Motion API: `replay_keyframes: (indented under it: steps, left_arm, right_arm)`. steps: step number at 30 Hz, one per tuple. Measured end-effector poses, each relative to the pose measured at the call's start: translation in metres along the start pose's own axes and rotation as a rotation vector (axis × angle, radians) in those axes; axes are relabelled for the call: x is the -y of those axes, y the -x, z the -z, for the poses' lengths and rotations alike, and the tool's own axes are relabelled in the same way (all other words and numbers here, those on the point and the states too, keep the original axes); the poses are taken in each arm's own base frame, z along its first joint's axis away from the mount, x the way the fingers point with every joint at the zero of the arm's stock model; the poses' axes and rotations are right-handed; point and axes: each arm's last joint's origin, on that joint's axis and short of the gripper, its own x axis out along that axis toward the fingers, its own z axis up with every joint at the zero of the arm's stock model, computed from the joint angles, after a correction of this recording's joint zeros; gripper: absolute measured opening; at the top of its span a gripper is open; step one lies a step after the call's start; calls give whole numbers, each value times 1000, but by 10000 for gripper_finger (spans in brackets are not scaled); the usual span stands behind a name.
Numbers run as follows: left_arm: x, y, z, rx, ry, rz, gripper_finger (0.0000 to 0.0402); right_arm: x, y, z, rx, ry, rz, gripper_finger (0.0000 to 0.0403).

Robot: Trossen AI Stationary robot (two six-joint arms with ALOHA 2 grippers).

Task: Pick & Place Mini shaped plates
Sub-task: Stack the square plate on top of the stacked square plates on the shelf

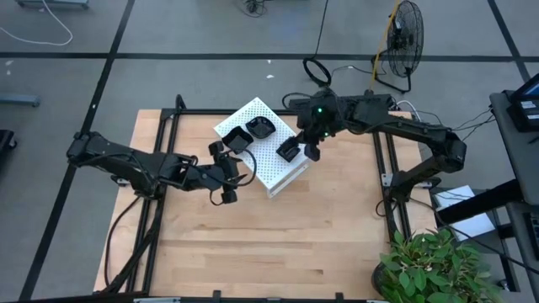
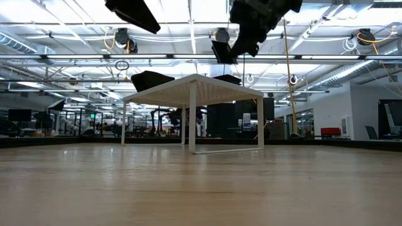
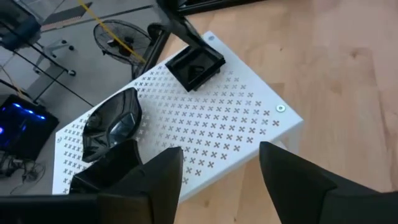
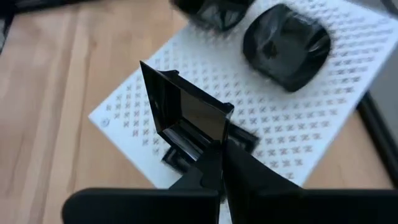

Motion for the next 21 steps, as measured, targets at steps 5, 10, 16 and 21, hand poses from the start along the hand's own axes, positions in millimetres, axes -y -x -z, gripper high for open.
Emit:
replay_keyframes:
  steps: [5,10,16,21]
  left_arm:
    - [-1,0,-1,6,3,4,200]
    - [-1,0,-1,6,2,7,190]
    - [-1,0,-1,11,2,8,188]
    - [0,0,-1,11,5,9,198]
  right_arm:
    - [-5,-12,14,-60,32,-23,0]
    - [-7,-19,21,-68,43,-31,0]
    - [-6,-20,18,-32,63,-18,2]
    - [-5,-20,18,-38,89,28,16]
